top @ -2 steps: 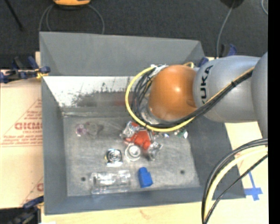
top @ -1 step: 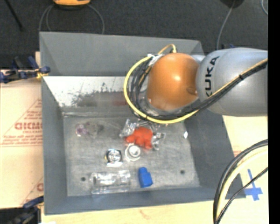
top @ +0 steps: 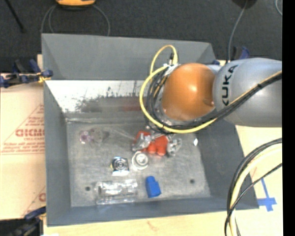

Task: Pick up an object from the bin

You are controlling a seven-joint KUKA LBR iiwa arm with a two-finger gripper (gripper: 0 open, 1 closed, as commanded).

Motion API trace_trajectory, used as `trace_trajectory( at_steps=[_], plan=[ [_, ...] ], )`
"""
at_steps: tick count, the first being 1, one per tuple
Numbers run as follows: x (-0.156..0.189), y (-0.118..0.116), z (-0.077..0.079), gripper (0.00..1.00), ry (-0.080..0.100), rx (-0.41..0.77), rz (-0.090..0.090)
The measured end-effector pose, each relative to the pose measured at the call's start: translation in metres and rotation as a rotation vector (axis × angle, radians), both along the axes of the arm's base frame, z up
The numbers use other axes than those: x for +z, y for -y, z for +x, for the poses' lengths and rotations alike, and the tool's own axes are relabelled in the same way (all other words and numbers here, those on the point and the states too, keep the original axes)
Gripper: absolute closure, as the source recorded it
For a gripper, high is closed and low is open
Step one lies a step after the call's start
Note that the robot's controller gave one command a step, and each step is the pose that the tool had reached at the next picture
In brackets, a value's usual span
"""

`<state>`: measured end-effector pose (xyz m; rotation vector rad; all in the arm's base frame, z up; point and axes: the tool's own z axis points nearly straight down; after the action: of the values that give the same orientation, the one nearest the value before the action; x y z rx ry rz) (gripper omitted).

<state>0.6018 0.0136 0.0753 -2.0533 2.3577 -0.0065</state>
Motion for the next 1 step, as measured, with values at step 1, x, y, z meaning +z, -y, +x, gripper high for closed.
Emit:
trace_trajectory(
  at_steps=[1],
  plan=[
    [0.0011,-0.0019,0.0004,1.0,-0.001,-0.003,0.003]
  ],
)
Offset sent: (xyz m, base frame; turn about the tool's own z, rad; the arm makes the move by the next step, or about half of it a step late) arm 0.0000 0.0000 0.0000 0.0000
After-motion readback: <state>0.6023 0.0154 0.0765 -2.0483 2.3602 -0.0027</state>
